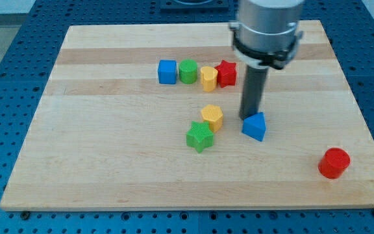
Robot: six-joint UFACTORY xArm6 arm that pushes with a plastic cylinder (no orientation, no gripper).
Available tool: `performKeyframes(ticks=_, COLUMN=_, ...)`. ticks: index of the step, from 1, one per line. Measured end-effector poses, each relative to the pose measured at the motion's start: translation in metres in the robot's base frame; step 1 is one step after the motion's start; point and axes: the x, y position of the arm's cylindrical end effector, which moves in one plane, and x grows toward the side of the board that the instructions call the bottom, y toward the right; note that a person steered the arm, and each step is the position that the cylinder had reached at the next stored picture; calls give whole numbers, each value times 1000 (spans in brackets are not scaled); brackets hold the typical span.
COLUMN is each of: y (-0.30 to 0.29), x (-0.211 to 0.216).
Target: Move the blue triangle to the top of the red circle
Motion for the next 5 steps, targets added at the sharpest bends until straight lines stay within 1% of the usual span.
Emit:
performKeyframes(ticks=1, y=32, x=9)
performKeyframes(ticks=2, y=28, x=11)
performKeyframes(ticks=3, y=-4, x=1)
performKeyframes(ticks=4, y=-28, x=10)
performKeyframes(ticks=5, y=-25, x=33)
